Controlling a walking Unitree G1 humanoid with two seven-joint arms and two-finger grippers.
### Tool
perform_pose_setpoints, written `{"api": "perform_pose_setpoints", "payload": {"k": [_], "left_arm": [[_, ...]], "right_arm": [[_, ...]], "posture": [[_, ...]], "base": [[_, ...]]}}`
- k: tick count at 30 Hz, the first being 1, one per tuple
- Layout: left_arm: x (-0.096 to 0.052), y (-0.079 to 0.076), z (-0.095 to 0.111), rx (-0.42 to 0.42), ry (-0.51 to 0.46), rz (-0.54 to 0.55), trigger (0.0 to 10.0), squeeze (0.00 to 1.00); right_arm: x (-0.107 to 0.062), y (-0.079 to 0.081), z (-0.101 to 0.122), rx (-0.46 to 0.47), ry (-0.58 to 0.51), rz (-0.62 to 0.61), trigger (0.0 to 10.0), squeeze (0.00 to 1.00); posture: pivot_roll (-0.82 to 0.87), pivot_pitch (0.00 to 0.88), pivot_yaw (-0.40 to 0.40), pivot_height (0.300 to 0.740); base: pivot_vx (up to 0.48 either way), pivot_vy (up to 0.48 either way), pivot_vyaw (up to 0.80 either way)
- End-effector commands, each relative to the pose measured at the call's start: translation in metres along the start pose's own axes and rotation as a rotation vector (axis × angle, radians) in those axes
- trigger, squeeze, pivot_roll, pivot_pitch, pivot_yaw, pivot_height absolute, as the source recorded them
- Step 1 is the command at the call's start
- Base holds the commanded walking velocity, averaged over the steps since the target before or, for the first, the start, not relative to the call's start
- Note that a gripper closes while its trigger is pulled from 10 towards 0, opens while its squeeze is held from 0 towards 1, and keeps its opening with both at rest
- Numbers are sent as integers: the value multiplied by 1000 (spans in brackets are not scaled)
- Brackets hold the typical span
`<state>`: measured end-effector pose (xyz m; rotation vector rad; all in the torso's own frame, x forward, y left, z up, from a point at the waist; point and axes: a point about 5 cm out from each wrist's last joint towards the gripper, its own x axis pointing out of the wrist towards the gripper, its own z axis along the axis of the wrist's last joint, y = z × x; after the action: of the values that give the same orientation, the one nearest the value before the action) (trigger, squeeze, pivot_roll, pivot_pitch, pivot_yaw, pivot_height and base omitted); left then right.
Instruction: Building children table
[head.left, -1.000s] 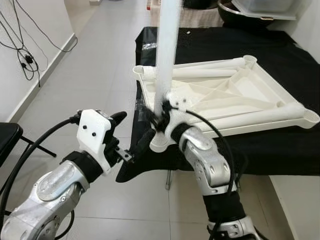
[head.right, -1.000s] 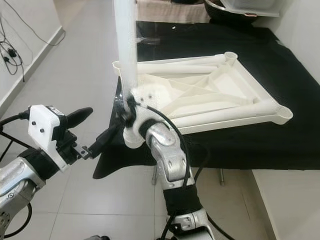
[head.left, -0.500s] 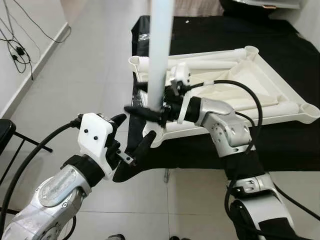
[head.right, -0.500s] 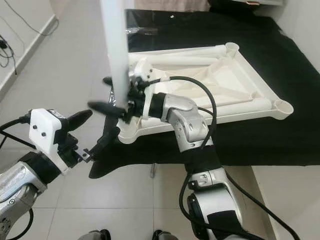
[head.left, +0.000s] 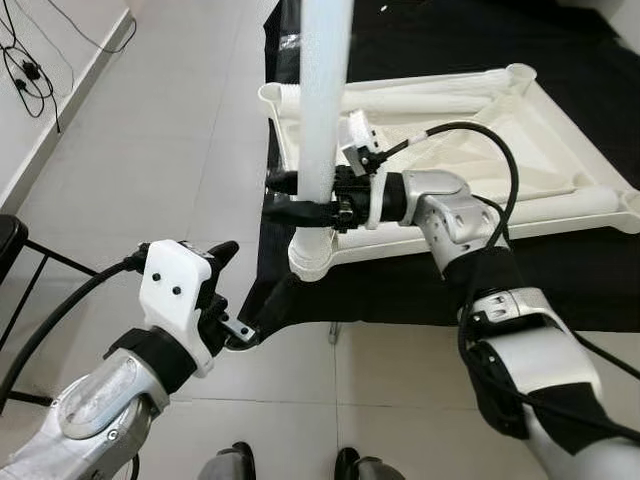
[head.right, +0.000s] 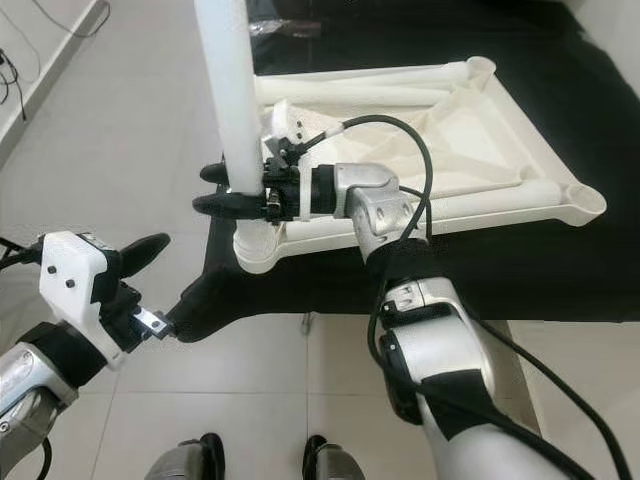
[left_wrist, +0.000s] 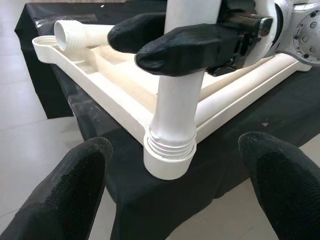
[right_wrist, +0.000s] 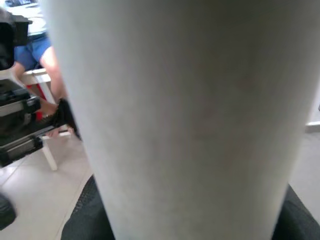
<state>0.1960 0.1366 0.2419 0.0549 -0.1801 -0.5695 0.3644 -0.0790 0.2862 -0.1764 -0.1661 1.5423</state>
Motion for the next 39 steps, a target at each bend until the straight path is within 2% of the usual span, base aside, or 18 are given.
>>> {"api": "perform_pose_setpoints", "payload": {"k": [1,7,9,11,13,14,17,23,24,25,27,28,31,35,36,37,38,39], "left_arm": [[-2,-2,0,7,12,-9,10000,0],[2,1,0,8,8,-19,10000,0],[5,3,0,11,7,-30,10000,0],[5,3,0,11,7,-30,10000,0],[9,6,-1,16,3,-41,10000,0],[13,8,-1,23,2,-50,10000,0],[19,9,-2,29,-3,-62,10000,0],[26,11,-1,43,-21,-72,10000,0],[26,13,0,53,-24,-66,10000,0],[26,15,1,58,-26,-59,10000,0],[25,17,1,62,-25,-54,10000,0],[24,17,1,62,-24,-52,10000,0],[24,17,1,62,-22,-54,10000,0],[22,13,0,51,-18,-58,10000,0],[20,12,-2,45,-14,-56,10000,0],[18,10,-2,38,-10,-51,10000,0],[15,8,-3,30,-5,-43,10000,0],[14,7,-3,26,-3,-39,10000,0]], "right_arm": [[-9,3,-13,52,-11,-29,0,0],[-22,12,-28,65,-64,-232,0,0],[-9,37,-54,183,-86,-527,0,0],[-9,37,-54,183,-86,-527,0,0],[-2,62,-84,208,74,-973,0,0],[7,76,-92,209,128,-1060,0,0],[23,86,-95,204,155,-1050,0,0],[35,70,-88,158,143,-1011,0,0],[35,67,-86,165,140,-1018,980,0],[35,64,-84,196,106,-1011,10000,0],[34,62,-78,217,64,-1007,10000,0],[35,60,-70,247,-5,-962,10000,1000],[36,59,-62,252,-52,-929,10000,1000],[33,55,-46,218,-139,-779,10000,1000],[27,51,-40,178,-155,-672,10000,1000],[19,46,-38,152,-150,-587,10000,894],[10,39,-38,129,-124,-521,10000,0],[5,34,-38,118,-106,-484,10000,0]], "posture": [[270,306,-67,740],[238,282,-65,740],[214,254,-53,740],[214,254,-53,740],[193,237,-42,740],[173,202,-30,740],[164,169,-20,740],[171,142,-33,740],[173,140,-34,740],[174,141,-36,740],[173,148,-35,740],[173,155,-36,740],[174,161,-36,740],[183,195,-41,740],[188,209,-44,740],[197,233,-50,740],[207,248,-55,740],[210,252,-56,740]], "base": [[0,0,0],[0,0,0],[0,0,0],[0,0,0],[0,0,0],[0,0,0],[0,0,0],[0,0,0],[0,0,0],[0,0,0],[0,0,0],[0,0,0],[0,0,0],[0,0,0],[0,0,0],[0,0,0],[0,0,0],[0,0,0]]}}
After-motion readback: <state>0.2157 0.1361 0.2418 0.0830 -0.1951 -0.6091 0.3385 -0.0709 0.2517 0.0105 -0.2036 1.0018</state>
